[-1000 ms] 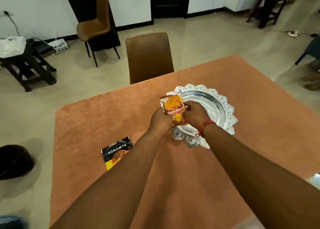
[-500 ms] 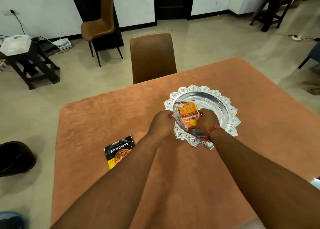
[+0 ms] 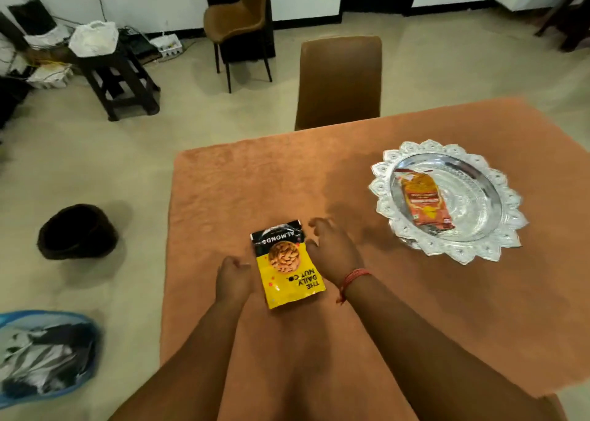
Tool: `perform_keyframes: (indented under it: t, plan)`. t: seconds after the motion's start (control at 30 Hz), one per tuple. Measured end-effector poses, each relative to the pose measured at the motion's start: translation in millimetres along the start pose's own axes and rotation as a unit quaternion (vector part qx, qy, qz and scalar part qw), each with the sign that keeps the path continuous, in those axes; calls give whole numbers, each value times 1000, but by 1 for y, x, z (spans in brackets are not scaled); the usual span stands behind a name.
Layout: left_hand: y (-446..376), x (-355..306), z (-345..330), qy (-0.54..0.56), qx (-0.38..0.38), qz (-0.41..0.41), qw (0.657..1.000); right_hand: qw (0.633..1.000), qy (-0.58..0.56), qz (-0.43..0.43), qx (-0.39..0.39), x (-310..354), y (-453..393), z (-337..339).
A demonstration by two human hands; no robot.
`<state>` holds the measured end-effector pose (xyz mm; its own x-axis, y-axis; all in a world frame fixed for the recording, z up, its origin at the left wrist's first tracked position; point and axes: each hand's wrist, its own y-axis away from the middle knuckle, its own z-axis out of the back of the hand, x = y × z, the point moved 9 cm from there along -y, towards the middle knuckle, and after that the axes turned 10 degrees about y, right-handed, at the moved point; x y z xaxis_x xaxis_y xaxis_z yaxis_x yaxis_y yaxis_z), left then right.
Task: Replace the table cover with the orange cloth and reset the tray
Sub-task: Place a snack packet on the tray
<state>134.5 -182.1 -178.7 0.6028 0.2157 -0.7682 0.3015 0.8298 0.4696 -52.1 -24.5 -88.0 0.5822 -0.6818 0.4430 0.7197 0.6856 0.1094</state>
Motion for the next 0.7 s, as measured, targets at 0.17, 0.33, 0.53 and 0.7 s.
perform_keyframes:
  t: [0.17, 0.33, 0.53, 0.7]
  plan:
    - [-10, 53, -4, -2, 104, 43, 994, 974, 18, -170, 145, -49, 13, -108]
    - [-5, 50, -15, 124, 153, 72, 978, 956, -102, -253, 104, -42, 12, -112]
    - [1, 45, -27, 222, 143, 135, 955, 938, -222, -255, 75, -37, 16, -119]
    - [1, 7, -25, 282, 111, 120, 945, 914, -342, -219, 9, -24, 22, -75]
